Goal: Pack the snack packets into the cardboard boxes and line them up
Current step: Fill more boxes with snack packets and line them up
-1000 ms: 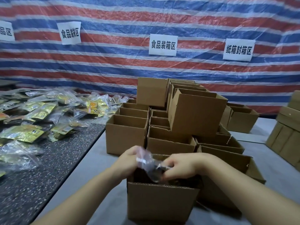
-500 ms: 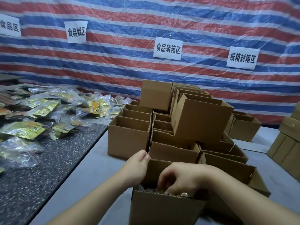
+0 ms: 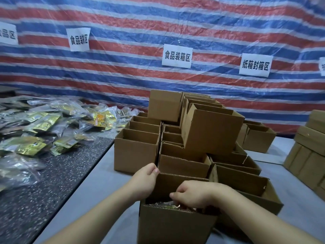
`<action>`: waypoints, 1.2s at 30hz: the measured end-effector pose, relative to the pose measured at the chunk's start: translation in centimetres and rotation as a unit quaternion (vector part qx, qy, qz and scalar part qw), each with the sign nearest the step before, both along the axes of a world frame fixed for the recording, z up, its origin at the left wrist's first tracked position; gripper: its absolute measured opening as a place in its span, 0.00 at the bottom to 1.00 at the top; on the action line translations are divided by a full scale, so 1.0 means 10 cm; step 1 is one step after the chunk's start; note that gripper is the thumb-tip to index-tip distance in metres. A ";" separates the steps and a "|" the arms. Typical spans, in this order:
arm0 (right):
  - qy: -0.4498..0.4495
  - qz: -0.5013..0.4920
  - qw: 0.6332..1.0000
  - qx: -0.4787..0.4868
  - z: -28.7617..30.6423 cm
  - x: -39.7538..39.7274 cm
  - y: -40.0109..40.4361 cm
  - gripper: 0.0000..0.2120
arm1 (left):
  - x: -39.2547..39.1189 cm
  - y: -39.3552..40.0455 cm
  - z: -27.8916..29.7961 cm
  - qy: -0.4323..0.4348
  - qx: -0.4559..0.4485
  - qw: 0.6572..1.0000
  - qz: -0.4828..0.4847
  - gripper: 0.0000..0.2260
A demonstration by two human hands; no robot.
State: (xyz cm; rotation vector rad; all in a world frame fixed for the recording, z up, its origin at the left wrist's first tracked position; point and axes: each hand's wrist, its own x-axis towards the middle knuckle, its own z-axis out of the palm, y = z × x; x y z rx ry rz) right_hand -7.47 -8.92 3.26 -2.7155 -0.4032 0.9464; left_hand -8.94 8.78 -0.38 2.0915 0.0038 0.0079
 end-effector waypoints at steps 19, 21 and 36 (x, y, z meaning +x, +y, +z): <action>-0.183 -0.204 0.924 0.268 -0.17 -0.45 -0.16 0.34 | -0.35 0.35 0.13 0.111 -0.136 0.980 0.094 0.17; -0.131 -0.283 0.893 0.326 -0.20 -0.50 -0.10 0.35 | -0.49 0.35 0.09 0.169 -0.190 0.964 0.078 0.14; -0.321 -0.218 0.832 0.397 1.57 0.04 0.73 0.35 | -0.16 0.99 1.89 -0.109 -0.081 0.975 0.178 0.11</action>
